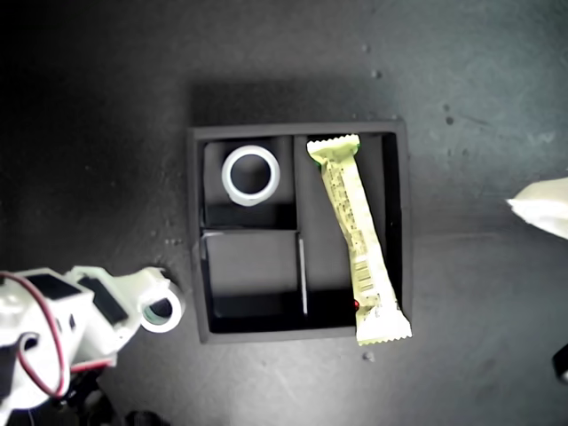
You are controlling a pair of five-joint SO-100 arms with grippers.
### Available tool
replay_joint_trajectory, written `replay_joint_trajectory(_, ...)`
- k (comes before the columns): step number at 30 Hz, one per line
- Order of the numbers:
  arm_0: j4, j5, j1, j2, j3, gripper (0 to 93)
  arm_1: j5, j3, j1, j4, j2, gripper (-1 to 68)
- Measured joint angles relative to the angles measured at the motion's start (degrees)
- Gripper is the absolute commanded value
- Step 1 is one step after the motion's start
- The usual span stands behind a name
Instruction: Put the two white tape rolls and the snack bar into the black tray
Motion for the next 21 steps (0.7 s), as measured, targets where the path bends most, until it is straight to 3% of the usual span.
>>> replay_joint_trajectory(6,-15.73,-2.64,-0.09,3.96,16.52,14.2,9.84,20.3,-1.05,-4.57,17.84,-0.3)
replay_joint_trajectory(12,-18.11,-5.1,2.2,3.96,16.79,13.9,16.96,41.13,-3.52,-11.25,31.29,-0.3)
replay_joint_trajectory(21,-20.92,-13.1,10.9,0.26,16.87,13.6,22.5,62.93,-4.57,-18.72,45.88,-0.4)
